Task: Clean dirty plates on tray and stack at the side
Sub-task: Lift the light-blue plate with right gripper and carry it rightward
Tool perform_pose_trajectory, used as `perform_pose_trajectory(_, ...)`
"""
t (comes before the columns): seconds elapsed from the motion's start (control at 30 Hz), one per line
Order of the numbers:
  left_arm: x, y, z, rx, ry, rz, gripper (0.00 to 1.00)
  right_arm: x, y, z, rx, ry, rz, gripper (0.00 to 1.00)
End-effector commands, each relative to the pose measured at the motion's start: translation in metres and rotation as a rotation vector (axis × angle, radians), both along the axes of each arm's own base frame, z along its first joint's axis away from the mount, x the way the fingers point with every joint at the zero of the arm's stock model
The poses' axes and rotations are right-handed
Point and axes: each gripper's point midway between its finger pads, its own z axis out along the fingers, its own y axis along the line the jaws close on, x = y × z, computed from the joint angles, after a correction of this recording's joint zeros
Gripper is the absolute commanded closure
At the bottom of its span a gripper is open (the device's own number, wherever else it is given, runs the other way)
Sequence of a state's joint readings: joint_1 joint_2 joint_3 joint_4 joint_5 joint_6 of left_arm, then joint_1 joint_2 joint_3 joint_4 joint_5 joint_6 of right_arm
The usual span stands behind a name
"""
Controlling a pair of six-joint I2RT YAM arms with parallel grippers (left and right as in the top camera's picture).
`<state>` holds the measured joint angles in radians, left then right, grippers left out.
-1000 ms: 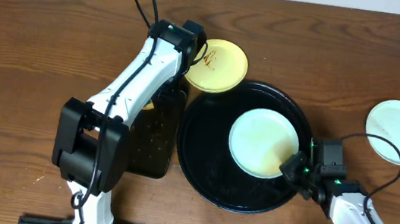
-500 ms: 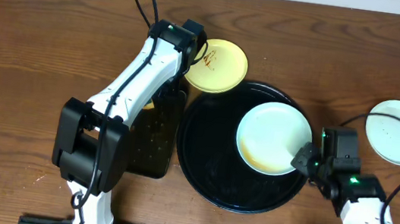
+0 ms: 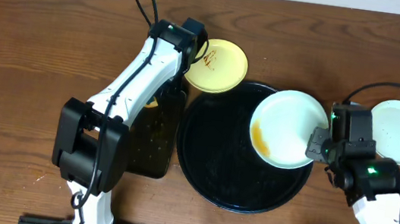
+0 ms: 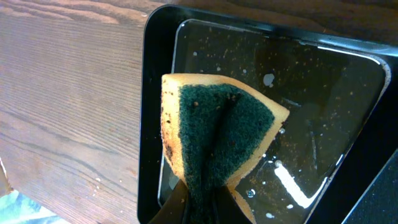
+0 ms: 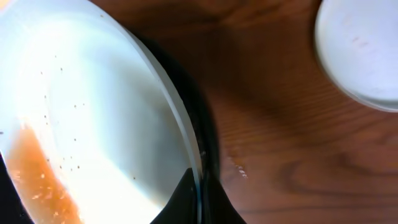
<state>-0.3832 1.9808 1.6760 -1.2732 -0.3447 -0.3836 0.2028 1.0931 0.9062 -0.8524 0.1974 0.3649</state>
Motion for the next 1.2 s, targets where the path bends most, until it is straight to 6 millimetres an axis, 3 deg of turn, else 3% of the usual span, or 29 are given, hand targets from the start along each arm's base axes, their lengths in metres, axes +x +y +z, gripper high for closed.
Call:
perform_pose_trajectory(0.0, 0.001, 0.002, 0.000, 0.001, -0.001, -0.007, 0.92, 0.008, -0.006, 0.024, -0.129, -0.029, 0.024, 0.98)
perform_pose_trajectory(0.23, -0.001, -0.005, -0.016, -0.062, 0.017, -0.015, 0.92, 0.013, -0.007, 0.038, -0.359, 0.070, 0.053, 0.98)
perform_pose_trajectory(0.37, 0.001, -0.006, -0.017, -0.068, 0.011, -0.015, 0.92, 0.016, -0.015, 0.043, -0.524, 0.145, 0.050, 0.98)
perform_pose_trajectory(0.57, 0.003, -0.008, -0.018, -0.075, 0.002, -0.019, 0.92, 0.025, -0.010, 0.058, -0.719, 0.228, 0.069, 0.99)
perform_pose_trajectory(0.83, 0.004, -0.008, -0.018, -0.076, 0.004, -0.032, 0.92, 0.041, 0.009, 0.079, -0.853, 0.249, 0.125, 0.98)
perform_pose_trajectory(1.17, -0.001, -0.007, -0.028, -0.073, 0.023, -0.039, 0.92, 0.041, 0.026, 0.083, -0.892, 0.258, 0.175, 0.98)
